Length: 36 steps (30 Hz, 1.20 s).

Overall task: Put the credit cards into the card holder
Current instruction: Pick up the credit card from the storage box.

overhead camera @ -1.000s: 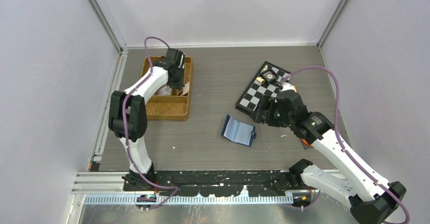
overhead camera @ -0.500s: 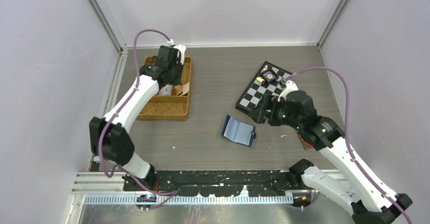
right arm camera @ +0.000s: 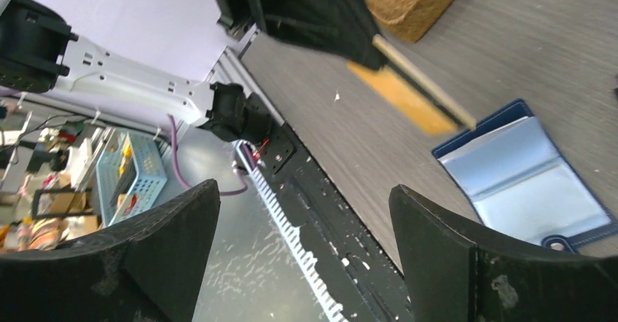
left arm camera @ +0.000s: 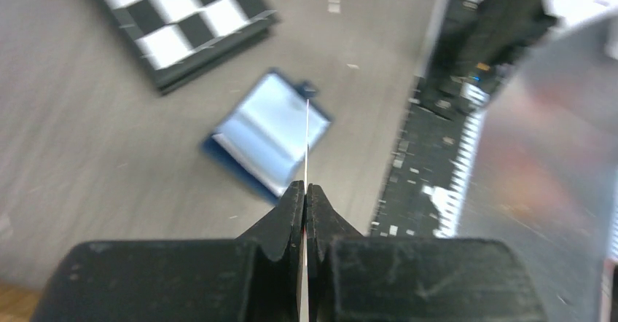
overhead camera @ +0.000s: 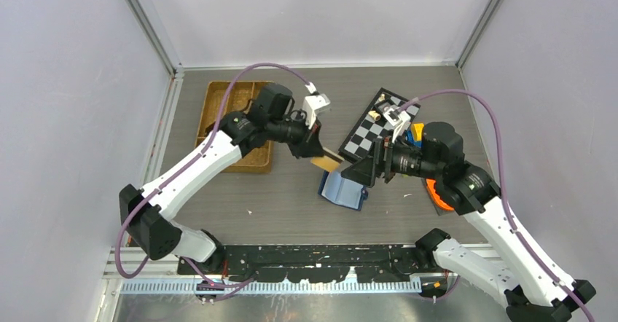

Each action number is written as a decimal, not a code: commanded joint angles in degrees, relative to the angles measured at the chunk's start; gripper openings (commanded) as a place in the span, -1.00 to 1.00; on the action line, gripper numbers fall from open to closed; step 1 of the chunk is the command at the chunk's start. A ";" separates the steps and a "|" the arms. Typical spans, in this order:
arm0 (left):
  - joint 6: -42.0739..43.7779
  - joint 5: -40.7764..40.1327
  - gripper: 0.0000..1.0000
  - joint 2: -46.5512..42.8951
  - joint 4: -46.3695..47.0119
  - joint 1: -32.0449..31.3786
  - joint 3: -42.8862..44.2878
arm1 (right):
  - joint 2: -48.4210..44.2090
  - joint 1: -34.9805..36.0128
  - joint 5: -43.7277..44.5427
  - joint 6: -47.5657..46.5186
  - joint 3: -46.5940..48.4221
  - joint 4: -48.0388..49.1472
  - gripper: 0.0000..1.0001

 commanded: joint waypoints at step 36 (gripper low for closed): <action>-0.62 14.42 -1.00 0.55 0.38 -9.29 0.13 | 4.61 0.37 -14.42 5.18 -11.78 11.08 -0.78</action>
